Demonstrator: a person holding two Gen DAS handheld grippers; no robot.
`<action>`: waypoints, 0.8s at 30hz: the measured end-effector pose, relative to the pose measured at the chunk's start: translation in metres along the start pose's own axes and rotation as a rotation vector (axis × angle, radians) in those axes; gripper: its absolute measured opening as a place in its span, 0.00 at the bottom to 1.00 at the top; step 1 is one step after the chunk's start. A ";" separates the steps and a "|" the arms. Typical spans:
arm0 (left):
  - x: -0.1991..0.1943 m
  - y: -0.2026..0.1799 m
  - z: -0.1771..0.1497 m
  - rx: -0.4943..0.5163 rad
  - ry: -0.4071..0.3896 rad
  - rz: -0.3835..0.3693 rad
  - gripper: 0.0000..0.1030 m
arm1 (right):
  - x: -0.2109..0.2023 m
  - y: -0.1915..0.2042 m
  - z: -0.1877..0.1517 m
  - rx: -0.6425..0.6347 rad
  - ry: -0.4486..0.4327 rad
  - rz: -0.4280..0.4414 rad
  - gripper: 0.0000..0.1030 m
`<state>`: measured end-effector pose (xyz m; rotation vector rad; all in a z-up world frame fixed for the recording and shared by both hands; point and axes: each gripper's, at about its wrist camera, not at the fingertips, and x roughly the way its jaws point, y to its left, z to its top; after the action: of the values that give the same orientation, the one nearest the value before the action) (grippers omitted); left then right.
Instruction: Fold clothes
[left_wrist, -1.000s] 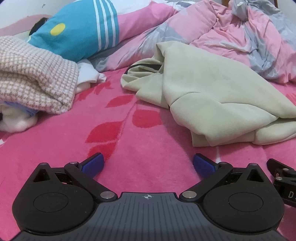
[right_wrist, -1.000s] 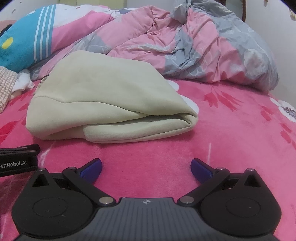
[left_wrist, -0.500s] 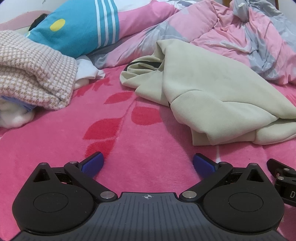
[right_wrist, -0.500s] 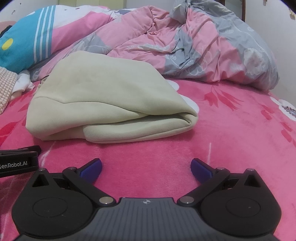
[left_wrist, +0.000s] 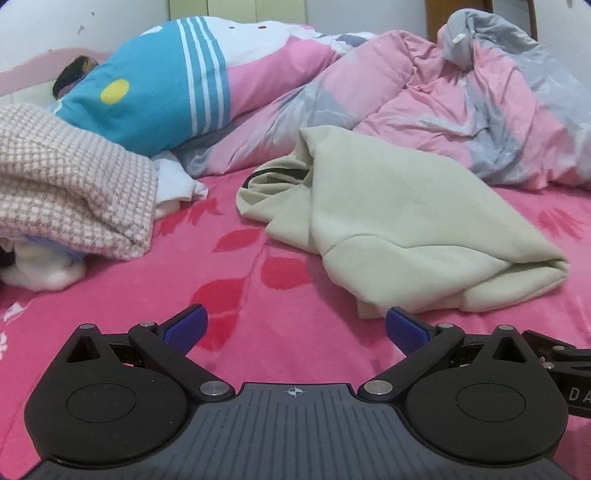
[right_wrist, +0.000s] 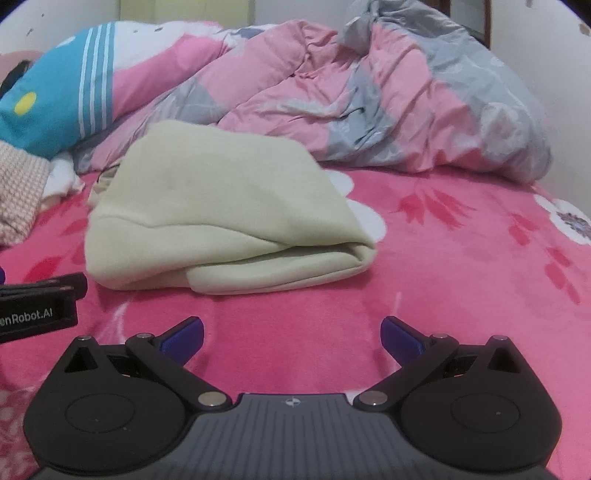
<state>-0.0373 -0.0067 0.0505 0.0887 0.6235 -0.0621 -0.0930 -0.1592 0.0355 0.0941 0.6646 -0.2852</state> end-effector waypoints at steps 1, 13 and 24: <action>-0.005 0.001 0.001 -0.009 0.006 -0.003 1.00 | -0.006 0.000 0.001 0.001 -0.002 -0.001 1.00; -0.062 0.021 0.010 -0.067 0.003 -0.021 1.00 | -0.074 0.008 0.013 0.012 -0.038 0.006 1.00; -0.098 0.038 0.011 -0.047 -0.046 -0.023 1.00 | -0.107 0.020 0.014 0.001 -0.064 0.004 1.00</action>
<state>-0.1073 0.0326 0.1191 0.0349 0.5799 -0.0721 -0.1593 -0.1178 0.1125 0.0870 0.6005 -0.2836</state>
